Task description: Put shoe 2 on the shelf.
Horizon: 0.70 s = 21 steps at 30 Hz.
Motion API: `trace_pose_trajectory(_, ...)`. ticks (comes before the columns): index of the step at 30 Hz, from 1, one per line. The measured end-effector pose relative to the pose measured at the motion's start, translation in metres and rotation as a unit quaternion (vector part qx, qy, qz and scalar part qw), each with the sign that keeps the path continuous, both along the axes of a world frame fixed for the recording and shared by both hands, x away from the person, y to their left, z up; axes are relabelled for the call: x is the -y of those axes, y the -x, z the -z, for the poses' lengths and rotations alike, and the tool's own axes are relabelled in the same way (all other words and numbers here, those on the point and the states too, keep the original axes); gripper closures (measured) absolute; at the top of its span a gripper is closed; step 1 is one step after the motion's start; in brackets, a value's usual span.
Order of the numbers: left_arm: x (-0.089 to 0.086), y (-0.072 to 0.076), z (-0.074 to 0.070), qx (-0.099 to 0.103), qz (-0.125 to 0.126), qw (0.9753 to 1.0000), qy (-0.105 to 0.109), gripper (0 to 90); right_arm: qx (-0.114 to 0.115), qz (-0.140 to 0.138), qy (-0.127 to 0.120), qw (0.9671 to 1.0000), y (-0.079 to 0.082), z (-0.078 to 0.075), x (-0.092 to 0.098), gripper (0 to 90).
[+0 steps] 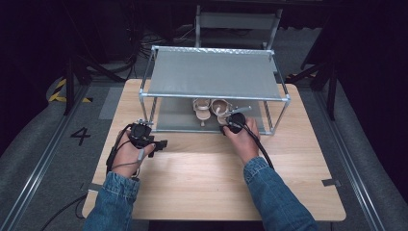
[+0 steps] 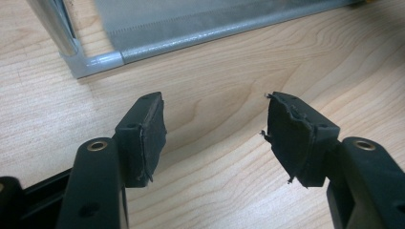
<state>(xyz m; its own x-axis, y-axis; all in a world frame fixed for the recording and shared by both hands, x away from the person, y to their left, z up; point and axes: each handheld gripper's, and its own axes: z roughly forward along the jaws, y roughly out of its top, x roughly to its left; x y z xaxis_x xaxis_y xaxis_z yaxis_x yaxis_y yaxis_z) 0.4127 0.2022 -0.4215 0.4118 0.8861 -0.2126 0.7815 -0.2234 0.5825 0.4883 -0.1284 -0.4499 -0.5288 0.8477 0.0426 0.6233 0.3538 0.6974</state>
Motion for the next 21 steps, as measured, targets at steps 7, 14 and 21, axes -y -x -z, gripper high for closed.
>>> trace_pose_trajectory(7,-0.003,0.001,0.001,0.0,-0.003,1.0,0.0,38.2,0.003,0.003,-0.004,1.0,-0.008,0.007,-0.001,75.8)
trace_pose_trajectory(14,-0.005,0.001,0.002,-0.002,-0.007,1.0,-0.002,38.2,0.0,-0.009,-0.004,1.0,-0.019,0.008,-0.011,75.5)
trace_pose_trajectory(21,-0.005,0.002,0.002,-0.004,-0.008,1.0,-0.002,38.2,0.0,-0.007,-0.011,0.9999,-0.026,0.013,-0.013,75.1)
